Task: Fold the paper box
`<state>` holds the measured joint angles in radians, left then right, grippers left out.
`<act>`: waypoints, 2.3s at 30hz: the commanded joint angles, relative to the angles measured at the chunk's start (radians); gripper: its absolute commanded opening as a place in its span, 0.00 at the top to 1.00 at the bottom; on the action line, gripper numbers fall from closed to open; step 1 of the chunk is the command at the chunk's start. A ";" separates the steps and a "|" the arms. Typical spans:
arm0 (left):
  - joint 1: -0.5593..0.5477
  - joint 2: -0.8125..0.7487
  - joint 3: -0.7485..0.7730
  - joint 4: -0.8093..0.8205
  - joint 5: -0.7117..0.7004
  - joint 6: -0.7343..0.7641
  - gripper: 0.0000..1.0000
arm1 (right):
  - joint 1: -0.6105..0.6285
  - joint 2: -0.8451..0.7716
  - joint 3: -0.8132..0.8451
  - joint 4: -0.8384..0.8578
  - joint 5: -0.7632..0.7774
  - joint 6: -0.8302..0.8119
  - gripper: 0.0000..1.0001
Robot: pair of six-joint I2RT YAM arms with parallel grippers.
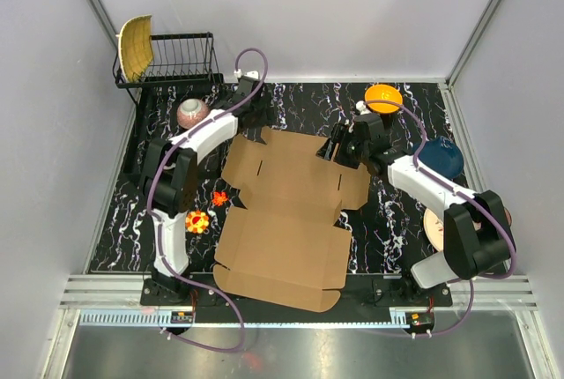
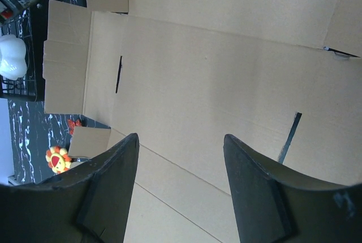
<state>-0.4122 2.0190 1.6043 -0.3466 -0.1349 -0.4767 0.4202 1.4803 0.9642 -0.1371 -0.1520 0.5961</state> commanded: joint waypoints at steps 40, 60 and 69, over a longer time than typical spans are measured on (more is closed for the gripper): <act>-0.128 -0.296 -0.906 1.387 -0.207 0.050 1.00 | 0.009 -0.109 0.025 -0.013 0.118 -0.117 0.34; -0.323 -0.213 -1.121 2.014 -0.307 0.346 1.00 | 0.011 -0.017 0.217 0.044 -0.356 -0.632 0.23; -0.333 -0.290 -1.136 2.016 -0.226 0.504 1.00 | 0.011 0.156 0.330 -0.074 -0.497 -0.809 0.23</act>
<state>-0.7425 1.7947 0.4797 1.2594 -0.4038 -0.0776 0.4255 1.6081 1.2339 -0.1448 -0.5545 -0.0811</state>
